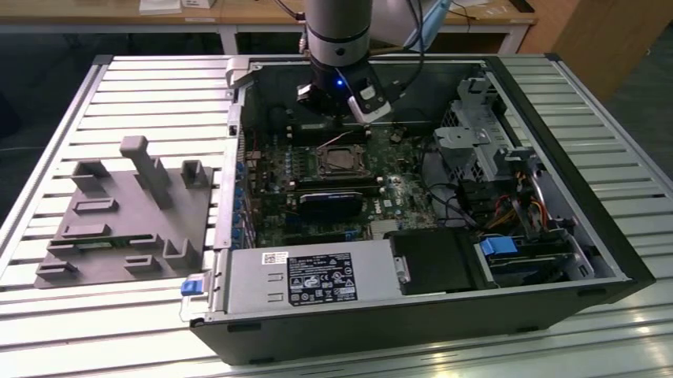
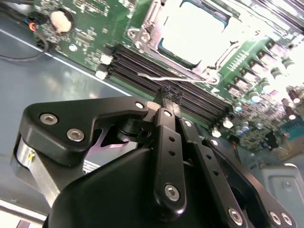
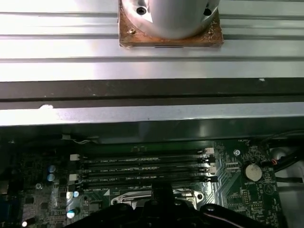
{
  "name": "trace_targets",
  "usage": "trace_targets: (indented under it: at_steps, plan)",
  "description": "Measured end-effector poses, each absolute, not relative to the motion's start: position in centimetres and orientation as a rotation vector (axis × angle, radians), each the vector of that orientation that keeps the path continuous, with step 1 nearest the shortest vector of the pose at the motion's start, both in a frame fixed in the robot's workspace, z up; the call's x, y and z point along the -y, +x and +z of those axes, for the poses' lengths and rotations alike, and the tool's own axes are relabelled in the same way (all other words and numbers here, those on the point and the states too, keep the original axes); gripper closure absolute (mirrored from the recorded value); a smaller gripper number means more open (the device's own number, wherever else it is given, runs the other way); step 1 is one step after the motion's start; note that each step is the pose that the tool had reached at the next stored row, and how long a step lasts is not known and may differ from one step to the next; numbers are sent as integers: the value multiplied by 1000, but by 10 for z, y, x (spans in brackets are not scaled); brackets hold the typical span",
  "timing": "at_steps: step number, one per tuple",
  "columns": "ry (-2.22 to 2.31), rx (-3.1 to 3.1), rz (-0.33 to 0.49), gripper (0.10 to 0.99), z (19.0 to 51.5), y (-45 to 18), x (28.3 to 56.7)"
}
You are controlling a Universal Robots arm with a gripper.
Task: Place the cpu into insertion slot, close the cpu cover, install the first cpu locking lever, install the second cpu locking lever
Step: 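Install the first cpu locking lever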
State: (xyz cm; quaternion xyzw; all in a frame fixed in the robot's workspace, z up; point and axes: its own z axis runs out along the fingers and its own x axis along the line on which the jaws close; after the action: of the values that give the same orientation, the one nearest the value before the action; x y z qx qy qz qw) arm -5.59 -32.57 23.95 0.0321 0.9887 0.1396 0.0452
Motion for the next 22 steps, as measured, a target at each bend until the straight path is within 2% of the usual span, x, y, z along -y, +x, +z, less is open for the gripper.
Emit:
trace_targets:
  at_steps: [9,14,22]
  plan:
    - [81,-2954,415,984,235,-57,326]
    - [87,-2942,369,984,232,-58,326]
    - [135,-2935,362,984,228,-60,324]
